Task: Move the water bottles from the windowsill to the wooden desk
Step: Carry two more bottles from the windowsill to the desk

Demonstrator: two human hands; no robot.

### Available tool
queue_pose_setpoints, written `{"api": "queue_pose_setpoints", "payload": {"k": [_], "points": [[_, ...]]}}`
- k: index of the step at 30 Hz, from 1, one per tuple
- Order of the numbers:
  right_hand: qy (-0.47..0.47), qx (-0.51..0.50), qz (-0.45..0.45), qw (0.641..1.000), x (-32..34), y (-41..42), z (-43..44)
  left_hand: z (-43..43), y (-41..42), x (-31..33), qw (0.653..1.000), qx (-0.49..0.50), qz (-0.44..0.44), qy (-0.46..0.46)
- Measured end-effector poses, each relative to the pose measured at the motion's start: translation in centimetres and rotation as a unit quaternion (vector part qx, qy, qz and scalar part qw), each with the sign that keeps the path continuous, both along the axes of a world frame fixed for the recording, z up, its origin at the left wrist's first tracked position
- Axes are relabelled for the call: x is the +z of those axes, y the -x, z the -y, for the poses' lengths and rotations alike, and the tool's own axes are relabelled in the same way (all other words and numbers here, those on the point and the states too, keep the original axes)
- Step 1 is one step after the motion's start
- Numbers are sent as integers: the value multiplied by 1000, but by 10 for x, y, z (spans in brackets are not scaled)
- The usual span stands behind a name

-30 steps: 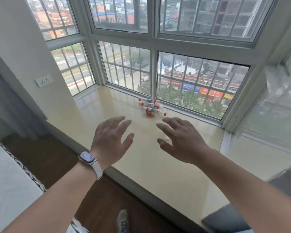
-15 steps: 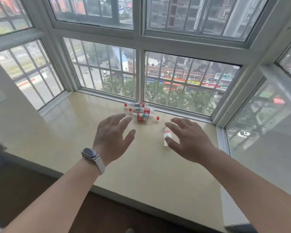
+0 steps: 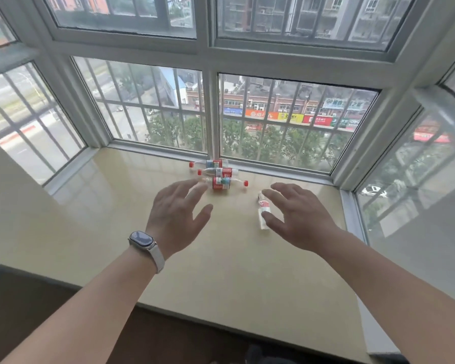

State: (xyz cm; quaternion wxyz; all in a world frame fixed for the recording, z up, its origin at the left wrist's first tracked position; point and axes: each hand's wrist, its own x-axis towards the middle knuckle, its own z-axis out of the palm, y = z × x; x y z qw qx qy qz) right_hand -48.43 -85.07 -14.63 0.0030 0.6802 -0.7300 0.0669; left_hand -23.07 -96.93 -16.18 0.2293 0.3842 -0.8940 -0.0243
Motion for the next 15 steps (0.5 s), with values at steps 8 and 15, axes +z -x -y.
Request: {"api": "queue_pose_setpoints", "payload": {"k": [8,15], "points": [[-19,-5,23,1000,-18,34,36,42,44,-2,999,-25,44,-18],[-16,-21,57,998,-39,90,66,85,103,-17,993,-77,79,-35]]}}
